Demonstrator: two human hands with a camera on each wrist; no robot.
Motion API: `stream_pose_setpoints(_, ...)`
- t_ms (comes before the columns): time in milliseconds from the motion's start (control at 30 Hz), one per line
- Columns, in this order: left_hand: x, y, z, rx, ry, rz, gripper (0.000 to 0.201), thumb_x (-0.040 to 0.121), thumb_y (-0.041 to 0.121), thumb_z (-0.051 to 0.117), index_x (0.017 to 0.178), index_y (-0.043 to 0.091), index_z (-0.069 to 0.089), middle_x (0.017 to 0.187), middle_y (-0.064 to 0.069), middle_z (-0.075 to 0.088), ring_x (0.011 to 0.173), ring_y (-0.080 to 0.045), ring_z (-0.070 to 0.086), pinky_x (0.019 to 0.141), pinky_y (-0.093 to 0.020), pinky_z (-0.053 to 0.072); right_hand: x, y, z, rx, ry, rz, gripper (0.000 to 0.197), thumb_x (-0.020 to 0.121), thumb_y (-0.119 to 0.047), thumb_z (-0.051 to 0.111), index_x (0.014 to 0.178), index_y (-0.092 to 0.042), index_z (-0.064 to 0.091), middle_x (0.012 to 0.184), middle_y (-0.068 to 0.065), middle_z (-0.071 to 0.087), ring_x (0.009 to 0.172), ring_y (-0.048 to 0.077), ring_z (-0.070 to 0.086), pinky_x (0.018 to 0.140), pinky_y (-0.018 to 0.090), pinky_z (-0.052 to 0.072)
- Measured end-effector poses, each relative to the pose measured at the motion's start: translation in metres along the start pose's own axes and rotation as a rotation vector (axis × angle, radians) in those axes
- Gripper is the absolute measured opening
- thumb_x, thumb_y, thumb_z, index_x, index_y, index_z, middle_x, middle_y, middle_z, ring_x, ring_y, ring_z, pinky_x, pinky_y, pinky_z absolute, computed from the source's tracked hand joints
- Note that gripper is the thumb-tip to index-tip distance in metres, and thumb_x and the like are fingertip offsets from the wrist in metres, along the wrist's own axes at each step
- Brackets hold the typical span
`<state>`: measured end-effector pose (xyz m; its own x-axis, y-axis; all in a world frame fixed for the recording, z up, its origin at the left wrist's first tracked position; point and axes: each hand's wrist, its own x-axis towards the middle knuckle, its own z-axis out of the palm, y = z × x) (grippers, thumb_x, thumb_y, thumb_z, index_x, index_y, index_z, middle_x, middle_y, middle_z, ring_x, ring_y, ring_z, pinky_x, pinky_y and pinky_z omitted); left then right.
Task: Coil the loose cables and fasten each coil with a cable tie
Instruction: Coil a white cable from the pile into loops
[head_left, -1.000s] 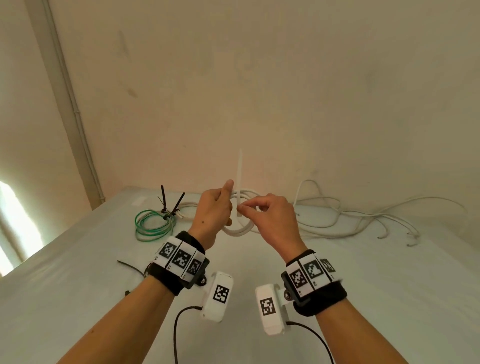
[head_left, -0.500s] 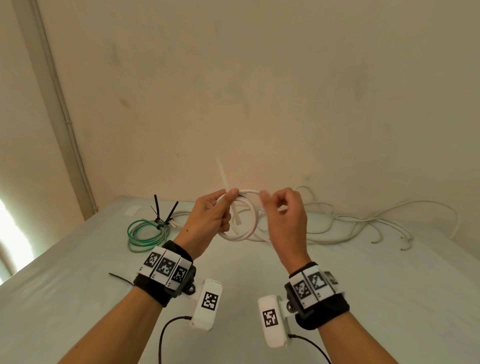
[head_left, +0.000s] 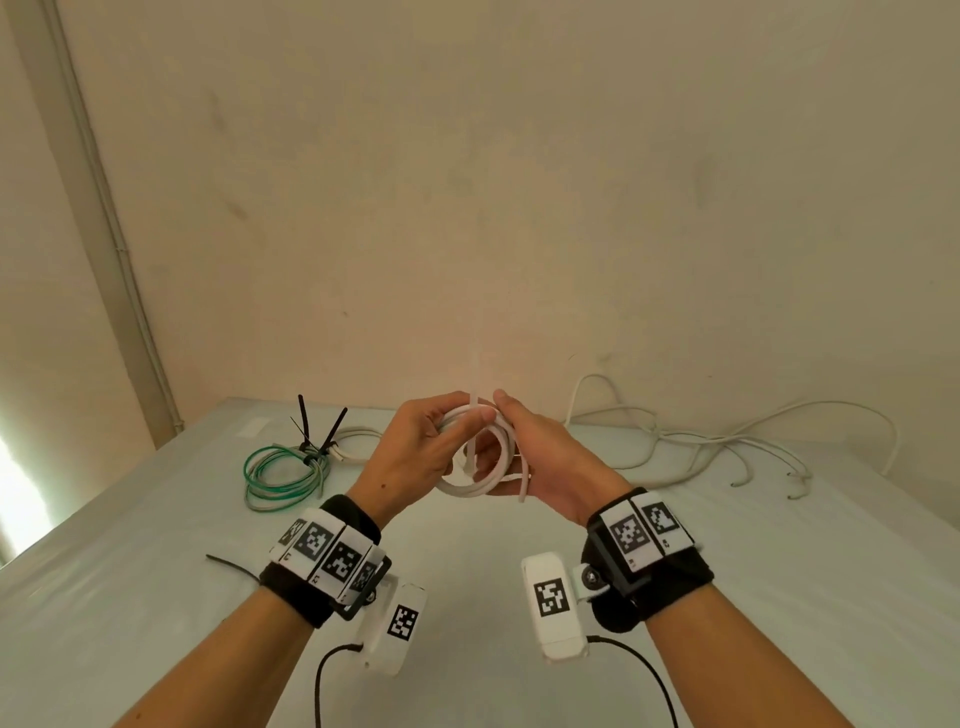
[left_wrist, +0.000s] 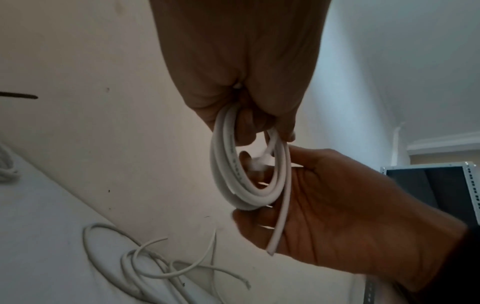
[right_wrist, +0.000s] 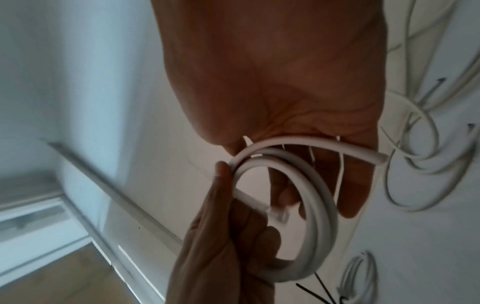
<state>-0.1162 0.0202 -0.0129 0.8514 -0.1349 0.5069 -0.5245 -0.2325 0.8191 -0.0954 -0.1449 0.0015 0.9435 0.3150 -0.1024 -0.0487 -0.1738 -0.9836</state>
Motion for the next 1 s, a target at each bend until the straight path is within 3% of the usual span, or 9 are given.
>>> stream_pose_setpoints(133,0.0,-0.001,0.0,0.02,0.002,0.021,0.021,0.1,0.028,0.064,0.098,0.012,0.077,0.059,0.009,0.055,0.051,-0.007,0.042,0.048,-0.024,0.039,0.0,-0.002,0.002,-0.092,0.024,-0.007,0.067,0.108,-0.059,0.03,0.087,-0.011,0.071,0.075,0.01,0.069,0.074,0.022,0.068,0.098,0.048,0.056)
stream_pose_setpoints(200,0.002,-0.002,0.0,0.03,-0.004,0.031,0.023,0.099,0.032,0.065,0.096,0.013,0.077,0.066,-0.01,0.057,0.054,-0.012,0.043,0.049,-0.028,0.039,-0.001,-0.004,0.0,-0.022,-0.011,0.001,0.063,0.109,-0.056,0.032,0.099,-0.011,0.075,0.078,0.015,0.072,0.08,0.025,0.07,0.101,0.046,0.053)
stream_pose_setpoints(300,0.003,-0.003,-0.001,0.014,-0.007,0.029,0.03,0.098,0.039,0.064,0.096,0.012,0.077,0.081,-0.024,0.062,0.066,-0.037,0.052,0.06,-0.042,0.045,-0.002,-0.003,-0.002,0.083,-0.069,0.029,0.058,0.11,-0.05,0.034,0.116,-0.008,0.074,0.097,0.024,0.077,0.095,0.034,0.074,0.103,0.046,0.051)
stream_pose_setpoints(367,0.002,-0.006,0.0,0.0,-0.011,0.007,0.036,0.098,0.046,0.063,0.096,0.012,0.076,0.08,-0.022,0.064,0.072,-0.042,0.055,0.064,-0.045,0.048,-0.003,-0.005,0.0,0.08,-0.046,0.036,0.056,0.11,-0.047,0.035,0.118,-0.006,0.073,0.1,0.022,0.078,0.097,0.035,0.075,0.101,0.045,0.053)
stream_pose_setpoints(500,-0.002,-0.007,0.009,-0.008,0.024,-0.037,0.032,0.102,0.044,0.052,0.093,0.025,0.076,0.061,0.009,0.054,0.054,-0.017,0.043,0.052,-0.036,0.04,-0.008,-0.006,0.011,-0.049,0.112,-0.077,0.049,0.112,-0.038,0.032,0.1,-0.013,0.072,0.081,0.002,0.08,0.063,0.016,0.064,0.076,0.036,0.054)
stream_pose_setpoints(600,-0.004,-0.002,0.016,-0.052,0.072,-0.063,0.037,0.108,0.033,0.044,0.104,0.011,0.074,0.054,0.017,0.058,0.048,-0.005,0.048,0.056,-0.038,0.04,-0.008,0.002,0.02,-0.113,0.264,-0.221,0.047,0.112,-0.04,0.031,0.092,-0.024,0.07,0.058,-0.015,0.068,0.062,0.01,0.055,0.069,0.032,0.047)
stream_pose_setpoints(700,-0.008,0.0,0.02,-0.089,0.128,-0.047,0.037,0.108,0.04,0.042,0.112,0.013,0.068,0.061,0.011,0.053,0.051,-0.012,0.04,0.05,-0.032,0.038,-0.005,0.009,0.024,-0.019,0.314,-0.308,0.041,0.112,-0.039,0.035,0.098,-0.03,0.073,0.082,-0.012,0.072,0.065,0.002,0.055,0.066,0.03,0.046)
stream_pose_setpoints(867,-0.007,0.004,0.022,-0.174,0.171,-0.057,0.03,0.109,0.042,0.042,0.104,0.015,0.055,0.071,-0.01,0.036,0.058,-0.024,0.03,0.045,-0.03,0.032,-0.001,0.015,0.025,0.15,0.343,-0.309,0.023,0.108,-0.039,0.048,0.108,-0.032,0.07,0.101,-0.011,0.07,0.065,0.002,0.048,0.061,0.023,0.041)
stream_pose_setpoints(1000,-0.006,0.004,0.026,-0.114,0.225,-0.051,0.031,0.107,0.045,0.047,0.093,0.021,0.06,0.062,0.0,0.039,0.057,-0.024,0.032,0.051,-0.037,0.031,0.0,0.017,0.022,0.354,0.279,-0.181,0.022,0.105,-0.032,0.057,0.114,-0.019,0.072,0.078,-0.001,0.058,0.054,0.008,0.04,0.052,0.025,0.036)
